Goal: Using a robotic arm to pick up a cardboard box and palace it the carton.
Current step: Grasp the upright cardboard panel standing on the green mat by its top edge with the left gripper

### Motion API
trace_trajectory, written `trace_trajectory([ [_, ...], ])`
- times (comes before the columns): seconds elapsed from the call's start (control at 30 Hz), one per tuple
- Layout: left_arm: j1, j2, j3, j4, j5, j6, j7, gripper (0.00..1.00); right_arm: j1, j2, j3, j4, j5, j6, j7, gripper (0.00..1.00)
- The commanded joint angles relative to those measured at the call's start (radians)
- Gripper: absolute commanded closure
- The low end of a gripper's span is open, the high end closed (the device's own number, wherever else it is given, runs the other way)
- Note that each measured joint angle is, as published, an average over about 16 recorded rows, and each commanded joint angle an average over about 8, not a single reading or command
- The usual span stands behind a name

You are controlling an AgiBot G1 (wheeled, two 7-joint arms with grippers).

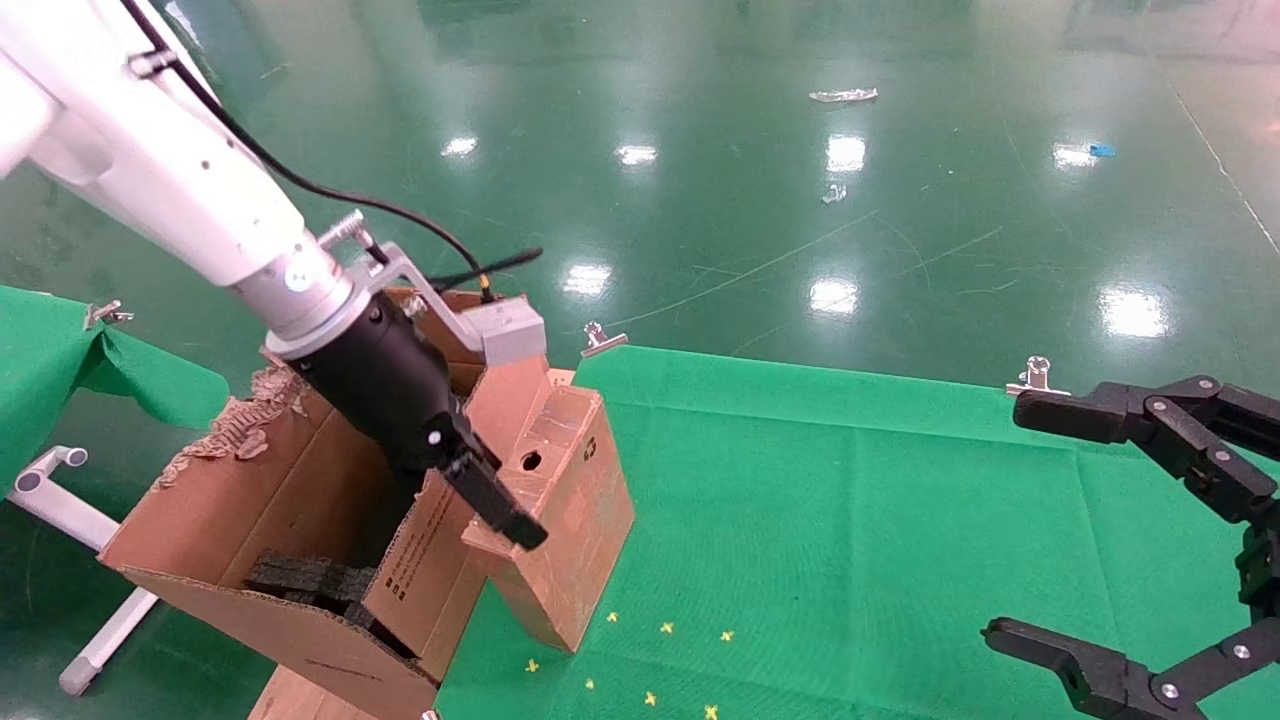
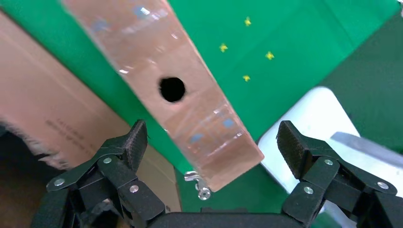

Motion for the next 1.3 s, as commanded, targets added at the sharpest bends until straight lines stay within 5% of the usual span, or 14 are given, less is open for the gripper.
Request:
trace_trajectory([
  [0.03,-0.011,0.011,0.026,0.015,-0.016,-0.003,-0.035,0.00,0.000,0.000,0.000,0.000,0.000,0.000,0.000,0.00],
  [0.33,0.014,0.048,0.067,0.041,-0.046,-0.025,-0.031,0.01,0.000,0.000,-0.001,0.000,0.001,0.000,0.000,0.00],
  [0.43,0.019,0.061,0.078,0.047,-0.035,-0.037,-0.025,0.15,0.000,0.000,-0.001,0.000,0.001,0.000,0.000,0.02],
  [0.63,0.030,0.075,0.091,0.046,-0.018,-0.051,-0.020,0.82,0.000,0.001,-0.001,0.000,0.001,0.001,-0.001,0.70],
  [0.73,0.029,0.080,0.098,0.040,-0.008,-0.054,-0.021,0.99,0.000,0.001,-0.002,0.000,0.001,0.001,-0.001,0.98],
  [1.3,-0.001,0.056,0.116,-0.089,0.031,-0.080,-0.042,1.00,0.001,0.001,-0.003,0.000,0.002,0.001,-0.001,1.00],
])
